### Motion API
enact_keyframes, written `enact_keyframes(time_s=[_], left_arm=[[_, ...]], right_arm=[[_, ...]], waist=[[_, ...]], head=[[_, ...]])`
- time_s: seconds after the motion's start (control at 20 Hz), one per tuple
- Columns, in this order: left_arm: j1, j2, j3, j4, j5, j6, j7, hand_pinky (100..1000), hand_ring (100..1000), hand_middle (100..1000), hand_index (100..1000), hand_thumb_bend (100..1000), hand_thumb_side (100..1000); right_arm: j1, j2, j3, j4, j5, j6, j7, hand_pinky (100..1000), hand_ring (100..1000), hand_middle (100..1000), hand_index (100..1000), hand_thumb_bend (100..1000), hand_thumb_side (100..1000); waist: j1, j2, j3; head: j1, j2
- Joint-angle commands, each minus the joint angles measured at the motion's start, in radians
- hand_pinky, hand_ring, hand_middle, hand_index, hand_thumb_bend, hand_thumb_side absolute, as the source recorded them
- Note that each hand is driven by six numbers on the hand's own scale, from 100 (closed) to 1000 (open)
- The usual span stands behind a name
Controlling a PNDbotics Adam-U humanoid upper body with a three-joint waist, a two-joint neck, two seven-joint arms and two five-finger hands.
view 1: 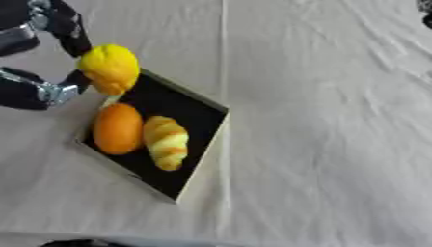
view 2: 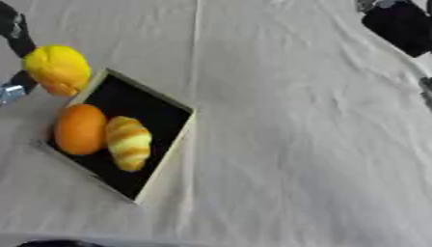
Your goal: Pick up objects on the table and place them in the box.
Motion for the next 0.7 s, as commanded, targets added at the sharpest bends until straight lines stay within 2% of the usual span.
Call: enact_keyframes(time_s=[0.05, 0.4, 0.7], left_arm=[[-0.003, 0.033, -0.005, -0.019, 0.007, -0.002, -0.012, 614, 543, 461, 563, 135, 100], [-0.021, -0.004, -0.055, -0.009, -0.042, 0.031, -0.051, 609, 543, 465, 567, 142, 100], [-0.051, -0.061, -0.096, 0.031, -0.102, 0.046, -0.032, 609, 544, 468, 572, 141, 100]], right_arm=[[-0.012, -0.022, -0.015, -0.018, -0.005, -0.005, -0.001, 867, 748, 725, 831, 100, 437], [-0.008, -0.011, -0.013, -0.018, -0.008, -0.004, 0.003, 868, 748, 723, 830, 100, 452], [-0.001, -0.002, -0.013, -0.018, -0.010, -0.001, 0.003, 869, 748, 722, 829, 100, 474]], waist=[[0.004, -0.024, 0.000], [0.002, -0.023, -0.005], [0.003, -0.021, -0.005]], head=[[0.003, 0.002], [0.007, 0.005], [0.010, 0.001]])
